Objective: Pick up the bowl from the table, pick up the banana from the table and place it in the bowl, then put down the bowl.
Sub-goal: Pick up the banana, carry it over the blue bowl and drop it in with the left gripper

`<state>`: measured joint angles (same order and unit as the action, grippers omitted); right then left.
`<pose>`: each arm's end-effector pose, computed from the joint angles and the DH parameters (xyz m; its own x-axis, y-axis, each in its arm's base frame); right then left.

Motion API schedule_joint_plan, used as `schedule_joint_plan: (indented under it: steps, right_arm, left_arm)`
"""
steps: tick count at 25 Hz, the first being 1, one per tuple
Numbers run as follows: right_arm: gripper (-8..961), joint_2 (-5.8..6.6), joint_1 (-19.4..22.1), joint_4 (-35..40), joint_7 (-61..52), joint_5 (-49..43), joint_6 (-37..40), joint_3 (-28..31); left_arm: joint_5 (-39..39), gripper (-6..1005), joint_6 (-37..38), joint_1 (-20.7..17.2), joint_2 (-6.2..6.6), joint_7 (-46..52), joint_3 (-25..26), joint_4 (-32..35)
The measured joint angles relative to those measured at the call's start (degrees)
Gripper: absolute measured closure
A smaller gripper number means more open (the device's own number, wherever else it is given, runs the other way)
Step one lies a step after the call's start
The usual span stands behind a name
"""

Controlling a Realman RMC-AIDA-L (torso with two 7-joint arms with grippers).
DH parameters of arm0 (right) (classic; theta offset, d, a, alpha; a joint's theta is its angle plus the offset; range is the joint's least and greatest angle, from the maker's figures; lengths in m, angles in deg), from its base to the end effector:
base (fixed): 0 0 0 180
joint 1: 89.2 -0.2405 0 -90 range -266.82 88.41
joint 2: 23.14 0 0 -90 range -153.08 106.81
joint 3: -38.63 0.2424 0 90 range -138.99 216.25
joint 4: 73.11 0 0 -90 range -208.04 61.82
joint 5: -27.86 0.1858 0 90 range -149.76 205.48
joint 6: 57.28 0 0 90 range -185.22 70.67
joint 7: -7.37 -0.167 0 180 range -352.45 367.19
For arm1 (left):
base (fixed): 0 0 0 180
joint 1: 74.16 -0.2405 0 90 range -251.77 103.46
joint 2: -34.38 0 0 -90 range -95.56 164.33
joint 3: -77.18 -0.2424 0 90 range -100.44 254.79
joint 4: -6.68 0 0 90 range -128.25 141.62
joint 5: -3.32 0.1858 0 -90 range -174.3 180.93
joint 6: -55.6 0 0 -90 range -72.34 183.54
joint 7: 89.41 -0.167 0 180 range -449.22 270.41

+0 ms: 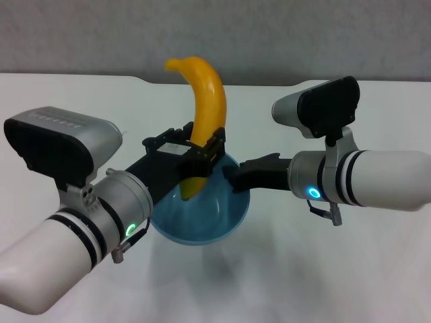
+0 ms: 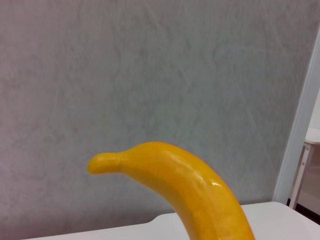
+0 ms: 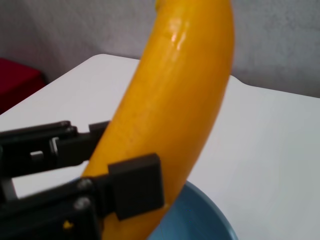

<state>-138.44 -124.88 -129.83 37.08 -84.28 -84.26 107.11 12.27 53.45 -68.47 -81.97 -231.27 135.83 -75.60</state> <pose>0.1458 0.3755 -0.0984 0.7410 -0.5564 -0.3758 -0.6712 -0.6288 -0.3925 -0.1424 0.3143 -0.0495 0.6433 0.2664 0.7178 0.7309 -0.4928 -0.4721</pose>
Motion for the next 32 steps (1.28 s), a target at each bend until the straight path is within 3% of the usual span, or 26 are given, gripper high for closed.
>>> schedule_joint_plan:
  steps: [20,32]
  right_arm:
    - [925,0.34,1.4,-0.5,0.0,-0.7,-0.4,2.2]
    - [925,0.35,1.4,-0.3,0.5,-0.8,-0.4,2.9]
  left_arm:
    - [0.0,455,-0.3,-1.6,0.15,0.1,0.0,1.9]
    - [0.6,449,-5.0,-1.0,0.17,0.1,-0.4,4.4]
